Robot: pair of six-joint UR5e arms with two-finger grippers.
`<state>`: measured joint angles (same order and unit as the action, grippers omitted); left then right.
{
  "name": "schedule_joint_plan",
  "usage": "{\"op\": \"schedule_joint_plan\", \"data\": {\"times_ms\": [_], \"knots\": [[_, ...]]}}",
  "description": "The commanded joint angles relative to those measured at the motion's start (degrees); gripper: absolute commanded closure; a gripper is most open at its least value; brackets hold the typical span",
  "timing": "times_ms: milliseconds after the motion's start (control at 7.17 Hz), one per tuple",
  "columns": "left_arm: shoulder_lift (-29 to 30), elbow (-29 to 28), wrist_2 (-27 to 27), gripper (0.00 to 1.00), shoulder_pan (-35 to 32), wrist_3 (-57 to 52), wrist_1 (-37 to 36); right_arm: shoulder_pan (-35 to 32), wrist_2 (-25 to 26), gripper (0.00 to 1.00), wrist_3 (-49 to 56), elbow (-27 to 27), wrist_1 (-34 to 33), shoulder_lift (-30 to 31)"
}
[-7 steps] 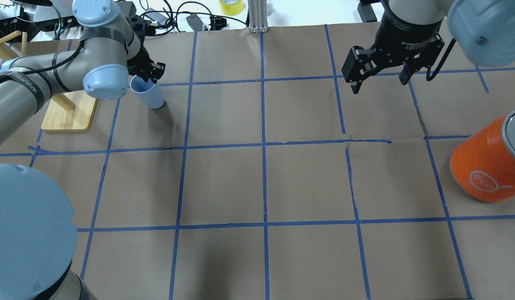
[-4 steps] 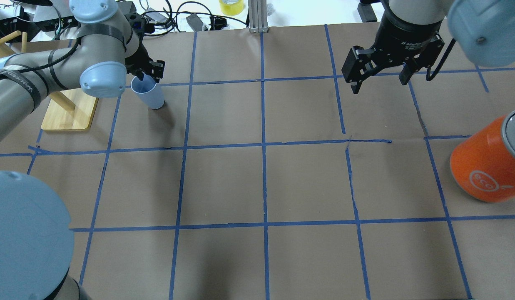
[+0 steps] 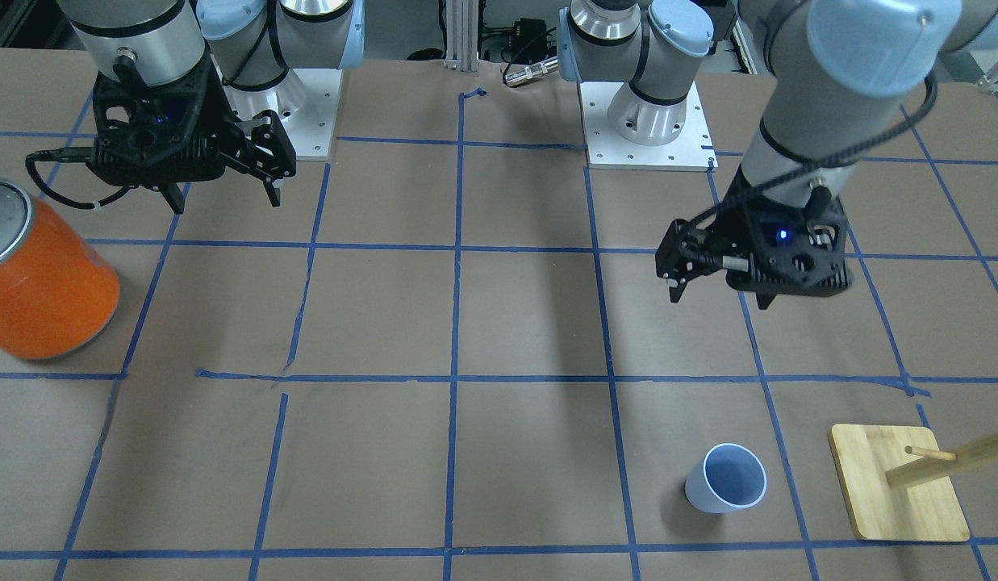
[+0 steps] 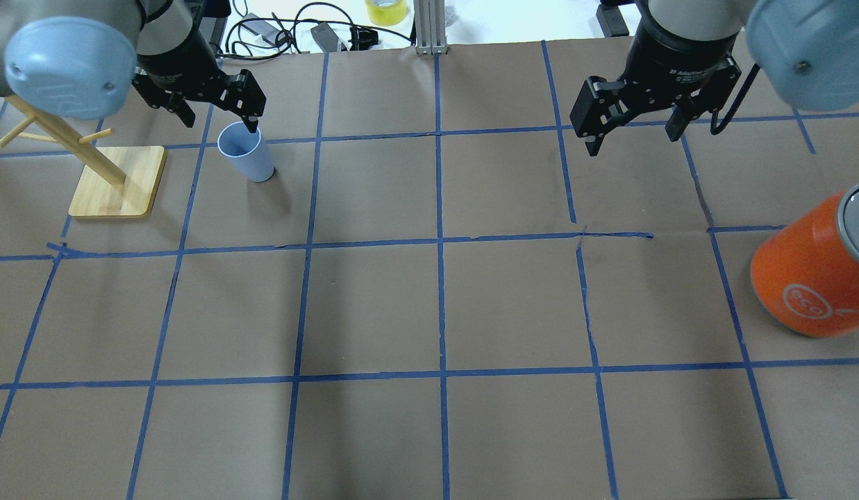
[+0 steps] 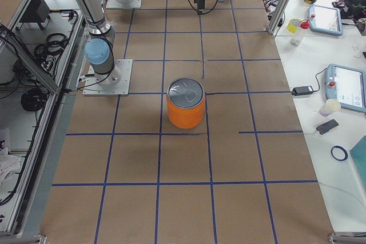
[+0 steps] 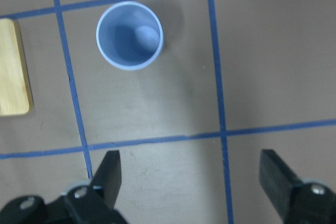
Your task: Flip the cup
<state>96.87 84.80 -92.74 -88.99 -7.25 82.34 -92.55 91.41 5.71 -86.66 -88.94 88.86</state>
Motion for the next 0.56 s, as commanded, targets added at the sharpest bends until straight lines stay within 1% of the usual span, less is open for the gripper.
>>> {"op": "schedule_joint_plan", "data": {"times_ms": [0, 279, 419], "knots": [[-6.9, 0.9, 0.5, 0.00, -1.5, 0.7, 2.2, 0.0, 0.0, 0.00, -0.2, 0.0, 0.0, -0.1], [-6.5, 1.7, -0.2, 0.00, -0.6, 0.8, 2.8, 0.0, 0.0, 0.00, 0.0, 0.0, 0.0, -0.1], [-7.3, 1.9, 0.6, 0.00, -0.6, 1.1, 2.9, 0.0, 0.0, 0.00, 0.0, 0.0, 0.0, -0.1]]}}
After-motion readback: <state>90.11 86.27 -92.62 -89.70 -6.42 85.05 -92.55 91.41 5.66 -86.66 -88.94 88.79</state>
